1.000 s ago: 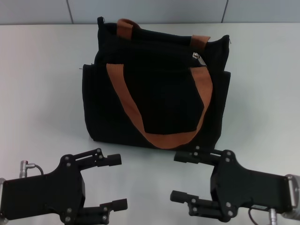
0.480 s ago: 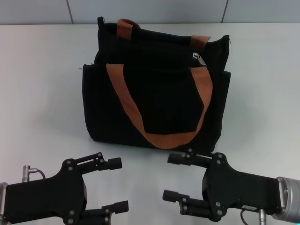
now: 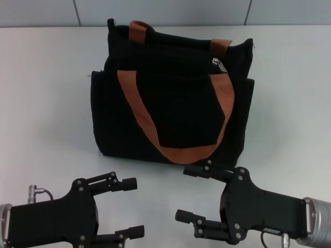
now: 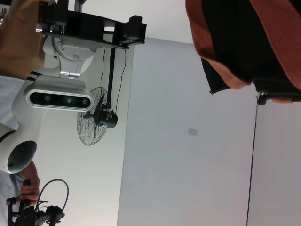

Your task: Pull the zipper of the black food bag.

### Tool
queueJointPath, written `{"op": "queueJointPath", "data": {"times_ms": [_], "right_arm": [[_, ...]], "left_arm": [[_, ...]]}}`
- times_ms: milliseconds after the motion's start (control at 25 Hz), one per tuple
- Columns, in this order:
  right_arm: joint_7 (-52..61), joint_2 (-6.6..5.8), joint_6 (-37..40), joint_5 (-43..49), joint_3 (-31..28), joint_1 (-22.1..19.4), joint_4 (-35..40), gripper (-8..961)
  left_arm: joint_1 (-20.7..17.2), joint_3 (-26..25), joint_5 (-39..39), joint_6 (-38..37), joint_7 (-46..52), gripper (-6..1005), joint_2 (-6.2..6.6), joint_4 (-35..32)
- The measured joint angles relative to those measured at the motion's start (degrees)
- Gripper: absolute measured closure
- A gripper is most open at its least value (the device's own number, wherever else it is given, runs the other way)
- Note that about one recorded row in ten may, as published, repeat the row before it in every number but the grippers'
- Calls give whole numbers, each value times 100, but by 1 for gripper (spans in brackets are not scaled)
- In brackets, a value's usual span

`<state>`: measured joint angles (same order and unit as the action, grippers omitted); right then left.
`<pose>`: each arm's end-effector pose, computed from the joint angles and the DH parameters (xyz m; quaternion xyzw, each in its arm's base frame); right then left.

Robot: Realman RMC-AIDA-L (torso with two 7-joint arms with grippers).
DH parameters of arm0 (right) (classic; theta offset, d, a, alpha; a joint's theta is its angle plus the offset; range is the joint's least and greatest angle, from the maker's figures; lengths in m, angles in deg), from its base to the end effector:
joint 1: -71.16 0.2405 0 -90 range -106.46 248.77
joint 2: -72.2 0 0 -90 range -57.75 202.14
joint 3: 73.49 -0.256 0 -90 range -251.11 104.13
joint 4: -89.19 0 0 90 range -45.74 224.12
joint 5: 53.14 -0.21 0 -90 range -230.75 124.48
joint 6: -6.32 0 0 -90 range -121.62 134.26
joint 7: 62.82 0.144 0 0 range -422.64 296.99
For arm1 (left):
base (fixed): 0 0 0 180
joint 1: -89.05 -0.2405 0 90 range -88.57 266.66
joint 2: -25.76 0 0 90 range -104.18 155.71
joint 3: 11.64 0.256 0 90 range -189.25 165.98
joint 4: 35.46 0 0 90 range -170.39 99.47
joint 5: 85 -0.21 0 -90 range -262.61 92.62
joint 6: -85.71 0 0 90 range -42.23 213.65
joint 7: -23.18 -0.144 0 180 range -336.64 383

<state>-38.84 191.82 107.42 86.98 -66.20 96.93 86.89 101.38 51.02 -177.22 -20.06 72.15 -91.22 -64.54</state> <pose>0.2507 0.2045 -0.0836 -0.8940 0.0391 0.4345 0.1023 -0.2881 0.1993 -0.0221 -0.9269 -0.0741 -0.3638 0.0555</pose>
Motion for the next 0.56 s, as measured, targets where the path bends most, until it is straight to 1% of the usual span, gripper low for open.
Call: {"op": "queueJointPath", "data": {"times_ms": [320, 560], "right_arm": [[-50, -1, -13, -3, -18, -3, -17, 116], [-53, 2, -37, -3, -45, -3, -21, 114]], "left_arm": [[-3, 0, 0, -3, -15, 220, 0, 0], [-3, 0, 2, 4, -15, 220, 0, 0]]}}
